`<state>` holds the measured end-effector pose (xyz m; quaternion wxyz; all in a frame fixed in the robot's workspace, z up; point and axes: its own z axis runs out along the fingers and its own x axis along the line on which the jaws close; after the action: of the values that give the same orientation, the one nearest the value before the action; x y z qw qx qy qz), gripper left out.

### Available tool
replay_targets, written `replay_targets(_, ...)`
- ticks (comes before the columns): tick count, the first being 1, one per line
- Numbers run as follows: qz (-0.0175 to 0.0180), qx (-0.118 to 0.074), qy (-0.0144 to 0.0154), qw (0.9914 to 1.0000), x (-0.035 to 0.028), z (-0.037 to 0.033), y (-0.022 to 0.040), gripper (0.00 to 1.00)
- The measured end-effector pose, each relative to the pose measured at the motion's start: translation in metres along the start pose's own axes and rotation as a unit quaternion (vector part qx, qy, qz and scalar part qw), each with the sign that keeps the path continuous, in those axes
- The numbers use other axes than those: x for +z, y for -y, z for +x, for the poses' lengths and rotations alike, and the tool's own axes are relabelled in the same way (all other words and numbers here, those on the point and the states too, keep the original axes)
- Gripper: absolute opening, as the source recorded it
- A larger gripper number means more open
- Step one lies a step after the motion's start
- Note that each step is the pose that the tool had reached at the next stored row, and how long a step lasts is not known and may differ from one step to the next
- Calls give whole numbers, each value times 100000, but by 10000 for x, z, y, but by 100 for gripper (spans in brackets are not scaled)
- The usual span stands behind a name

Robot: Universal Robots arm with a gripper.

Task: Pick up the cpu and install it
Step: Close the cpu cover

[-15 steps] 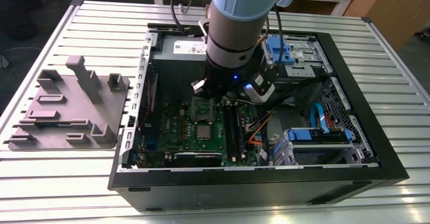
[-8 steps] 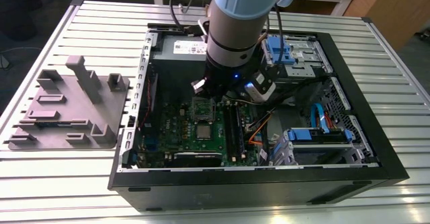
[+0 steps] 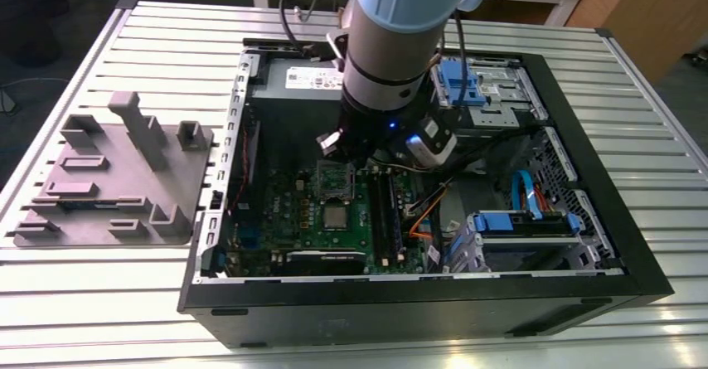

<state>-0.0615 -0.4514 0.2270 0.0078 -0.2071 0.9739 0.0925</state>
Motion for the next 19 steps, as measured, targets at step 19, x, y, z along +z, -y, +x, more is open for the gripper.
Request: replay_targets(19,-262,-4351,-773,99902,2,-103,52,10)
